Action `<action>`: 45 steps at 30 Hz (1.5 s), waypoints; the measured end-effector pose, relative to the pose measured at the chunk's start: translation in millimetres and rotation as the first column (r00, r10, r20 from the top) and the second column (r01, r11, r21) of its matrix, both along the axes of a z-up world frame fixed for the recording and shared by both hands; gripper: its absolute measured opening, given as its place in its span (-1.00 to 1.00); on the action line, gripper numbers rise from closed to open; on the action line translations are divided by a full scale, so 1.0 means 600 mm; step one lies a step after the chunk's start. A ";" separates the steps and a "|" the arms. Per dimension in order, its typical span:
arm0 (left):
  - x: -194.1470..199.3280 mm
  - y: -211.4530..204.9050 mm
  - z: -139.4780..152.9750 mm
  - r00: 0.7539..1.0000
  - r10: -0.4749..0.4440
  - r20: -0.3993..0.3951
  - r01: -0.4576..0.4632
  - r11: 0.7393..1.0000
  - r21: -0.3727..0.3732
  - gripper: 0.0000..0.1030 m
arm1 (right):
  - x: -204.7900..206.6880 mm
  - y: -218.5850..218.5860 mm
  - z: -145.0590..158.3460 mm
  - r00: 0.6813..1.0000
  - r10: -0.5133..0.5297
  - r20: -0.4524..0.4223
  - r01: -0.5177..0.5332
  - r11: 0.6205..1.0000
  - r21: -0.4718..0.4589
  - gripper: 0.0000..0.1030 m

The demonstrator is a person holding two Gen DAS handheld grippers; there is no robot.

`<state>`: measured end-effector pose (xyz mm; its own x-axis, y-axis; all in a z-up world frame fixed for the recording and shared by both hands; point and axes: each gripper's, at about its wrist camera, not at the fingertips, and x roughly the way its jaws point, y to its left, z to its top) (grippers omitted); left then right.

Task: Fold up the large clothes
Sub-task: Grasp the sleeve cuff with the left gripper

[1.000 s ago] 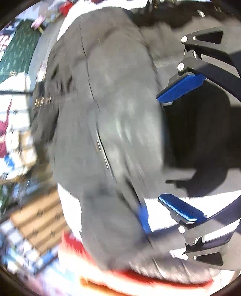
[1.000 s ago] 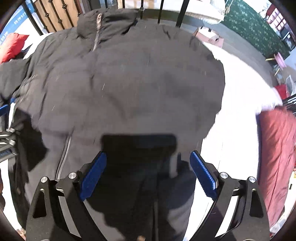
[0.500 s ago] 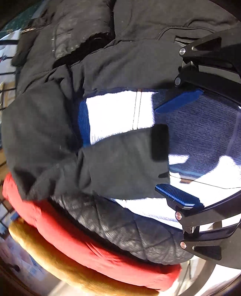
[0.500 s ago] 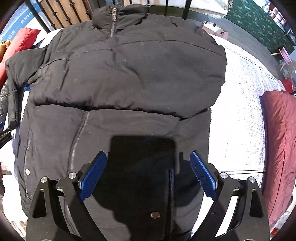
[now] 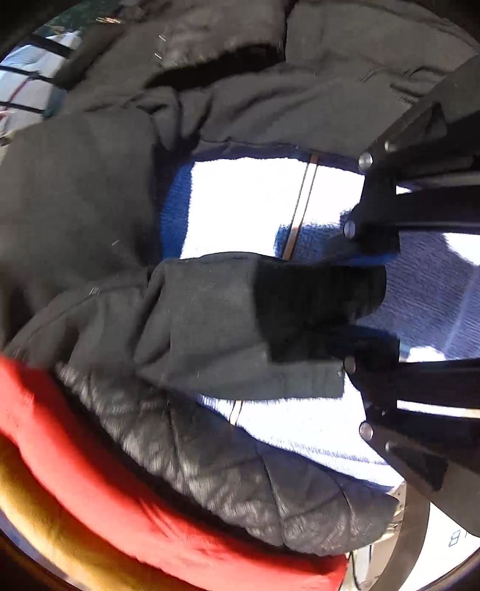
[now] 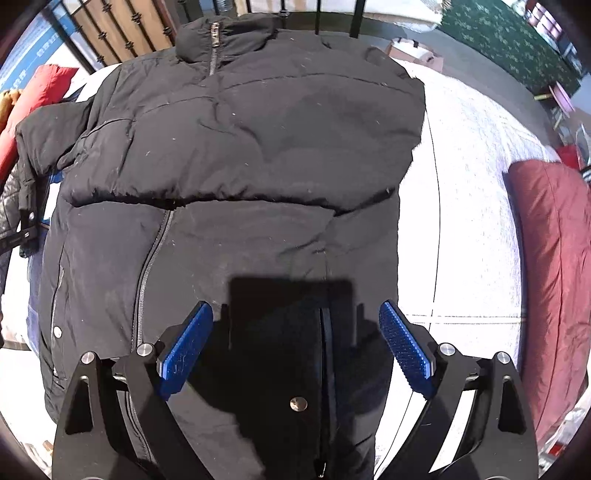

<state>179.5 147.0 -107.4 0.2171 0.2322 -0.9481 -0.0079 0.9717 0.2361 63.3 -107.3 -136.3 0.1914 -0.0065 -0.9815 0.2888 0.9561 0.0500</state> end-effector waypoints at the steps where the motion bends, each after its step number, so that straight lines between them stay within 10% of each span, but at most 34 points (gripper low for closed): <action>1: -0.005 0.008 0.018 1.000 0.016 0.013 -0.016 0.999 -0.028 -0.61 | -0.001 -0.003 0.000 1.000 -0.005 0.002 0.005 1.000 0.006 0.76; 12: -0.053 -0.029 0.228 0.986 -0.022 0.163 0.082 0.925 -0.371 -0.68 | 0.006 -0.005 0.017 0.999 -0.017 0.038 0.015 0.998 0.058 0.76; 25: -0.062 -0.428 0.272 0.876 -0.388 0.285 0.482 0.724 -0.494 -0.68 | -0.002 -0.032 0.040 0.996 -0.056 0.065 0.050 0.995 0.081 0.76; 29: -0.047 -0.501 0.225 0.886 -0.408 0.221 0.460 0.712 -0.530 -0.63 | -0.021 -0.056 0.043 0.994 -0.092 0.064 0.087 0.993 0.083 0.76; 36: -0.069 -0.567 0.213 0.856 -0.465 0.225 0.512 0.711 -0.482 0.27 | -0.052 -0.099 0.025 0.984 -0.175 0.020 0.172 0.979 0.105 0.76; 45: -0.164 -0.503 0.221 0.845 -0.475 0.246 0.534 0.726 -0.433 0.64 | -0.028 -0.120 0.029 0.973 -0.227 0.028 0.219 0.961 0.168 0.76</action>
